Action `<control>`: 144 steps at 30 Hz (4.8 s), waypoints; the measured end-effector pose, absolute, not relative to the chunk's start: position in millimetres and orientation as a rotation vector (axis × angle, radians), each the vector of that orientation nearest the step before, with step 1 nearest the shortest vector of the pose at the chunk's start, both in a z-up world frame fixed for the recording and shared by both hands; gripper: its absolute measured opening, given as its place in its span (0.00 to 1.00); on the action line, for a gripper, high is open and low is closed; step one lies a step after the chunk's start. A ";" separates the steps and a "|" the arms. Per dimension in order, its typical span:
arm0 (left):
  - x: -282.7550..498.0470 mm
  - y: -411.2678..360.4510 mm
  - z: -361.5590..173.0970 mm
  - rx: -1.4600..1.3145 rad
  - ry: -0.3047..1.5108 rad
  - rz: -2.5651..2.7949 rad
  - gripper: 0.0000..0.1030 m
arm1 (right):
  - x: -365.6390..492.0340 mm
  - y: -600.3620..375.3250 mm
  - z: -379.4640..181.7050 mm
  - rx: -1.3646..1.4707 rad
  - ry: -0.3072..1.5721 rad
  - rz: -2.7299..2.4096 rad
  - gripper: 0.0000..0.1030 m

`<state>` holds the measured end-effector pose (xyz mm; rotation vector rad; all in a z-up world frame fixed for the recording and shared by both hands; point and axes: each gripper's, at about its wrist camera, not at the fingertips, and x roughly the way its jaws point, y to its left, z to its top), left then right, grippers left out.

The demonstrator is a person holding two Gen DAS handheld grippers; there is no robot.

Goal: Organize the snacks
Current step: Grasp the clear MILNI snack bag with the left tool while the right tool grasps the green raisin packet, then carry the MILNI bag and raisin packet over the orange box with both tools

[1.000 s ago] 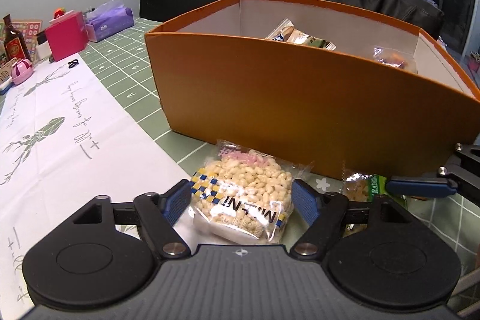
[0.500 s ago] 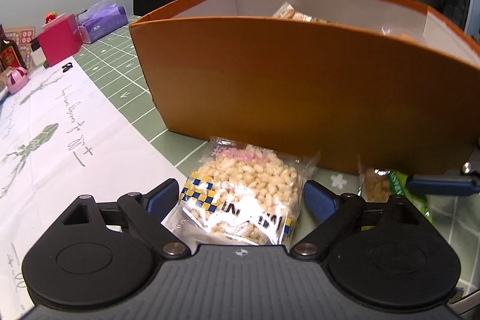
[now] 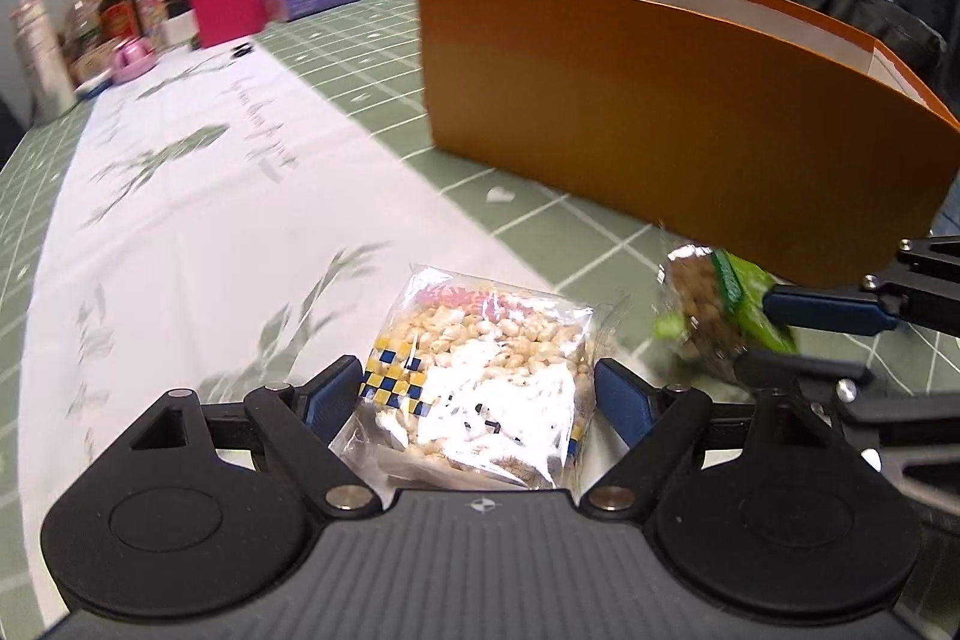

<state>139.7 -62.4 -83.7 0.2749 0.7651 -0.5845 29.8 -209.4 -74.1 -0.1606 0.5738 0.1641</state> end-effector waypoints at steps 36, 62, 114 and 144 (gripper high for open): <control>80.7 5.3 -83.7 0.146 0.757 -0.494 1.00 | 88.5 -195.3 -58.7 -0.325 0.668 0.639 0.96; 77.5 4.8 -81.3 0.148 0.767 -0.511 0.91 | 85.3 -217.0 -63.8 -0.266 0.770 0.661 0.64; 91.8 -125.3 56.4 0.460 0.501 -0.736 0.90 | 58.0 -281.5 92.9 -0.400 0.703 0.396 0.60; 193.0 -231.4 26.9 0.714 0.605 -0.784 0.90 | 126.7 -359.8 66.1 -0.236 0.794 0.219 0.60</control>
